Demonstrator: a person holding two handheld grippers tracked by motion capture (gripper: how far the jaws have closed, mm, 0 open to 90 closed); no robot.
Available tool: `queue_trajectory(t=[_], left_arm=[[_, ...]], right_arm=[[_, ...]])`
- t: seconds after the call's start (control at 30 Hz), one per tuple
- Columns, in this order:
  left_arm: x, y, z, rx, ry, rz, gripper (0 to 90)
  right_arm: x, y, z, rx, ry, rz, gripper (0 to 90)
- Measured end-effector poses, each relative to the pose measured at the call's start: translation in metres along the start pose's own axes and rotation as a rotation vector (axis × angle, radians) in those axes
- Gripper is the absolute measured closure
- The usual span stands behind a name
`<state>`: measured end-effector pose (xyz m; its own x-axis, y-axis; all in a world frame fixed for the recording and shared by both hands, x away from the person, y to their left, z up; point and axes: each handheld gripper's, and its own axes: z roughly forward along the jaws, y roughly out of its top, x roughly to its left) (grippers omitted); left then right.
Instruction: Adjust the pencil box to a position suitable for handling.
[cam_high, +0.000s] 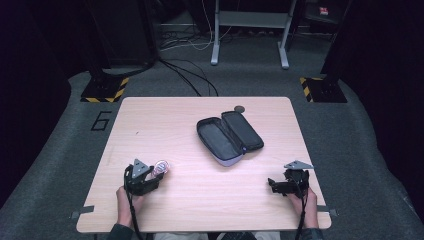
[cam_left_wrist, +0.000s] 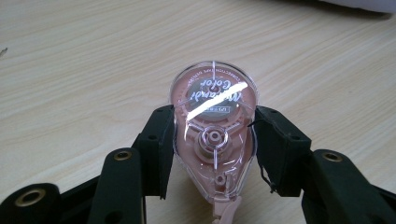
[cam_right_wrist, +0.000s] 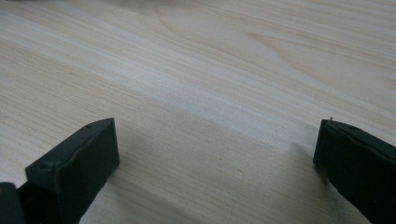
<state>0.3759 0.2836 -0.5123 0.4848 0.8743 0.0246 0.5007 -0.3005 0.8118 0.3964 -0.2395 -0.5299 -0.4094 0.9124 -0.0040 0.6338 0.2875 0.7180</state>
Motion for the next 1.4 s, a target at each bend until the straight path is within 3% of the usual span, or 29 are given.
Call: queue_trajectory(t=[0.43, 0.9, 0.93, 1.03, 1.1, 1.33, 1.4], left_arm=[[0.015, -0.006, 0.01, 0.035, 0.029, -0.043, 50.0], [0.018, -0.01, 0.015, 0.058, 0.037, -0.071, 48.8], [0.018, -0.01, 0.015, 0.058, 0.037, -0.071, 47.5], [0.02, -0.009, 0.013, 0.08, 0.031, -0.095, 32.3], [0.02, -0.01, 0.009, 0.07, 0.029, -0.099, 24.0], [0.021, -0.012, -0.008, 0.074, 0.032, -0.103, 10.9], [0.022, -0.016, -0.014, 0.102, 0.056, -0.096, 1.0]], right_arm=[[0.0, 0.0, 0.0, 0.0, -0.001, 0.0, 0.0], [0.0, 0.0, 0.0, 0.0, -0.001, 0.0, 0.0], [0.0, 0.0, 0.0, 0.0, -0.001, 0.0, 0.0], [0.0, 0.0, 0.0, 0.0, -0.001, 0.0, 0.0], [0.0, 0.0, 0.0, 0.0, -0.001, 0.0, 0.0], [0.001, 0.0, 0.0, -0.001, -0.002, 0.002, 0.0], [0.0, 0.0, 0.0, 0.0, -0.001, 0.001, 0.0]])
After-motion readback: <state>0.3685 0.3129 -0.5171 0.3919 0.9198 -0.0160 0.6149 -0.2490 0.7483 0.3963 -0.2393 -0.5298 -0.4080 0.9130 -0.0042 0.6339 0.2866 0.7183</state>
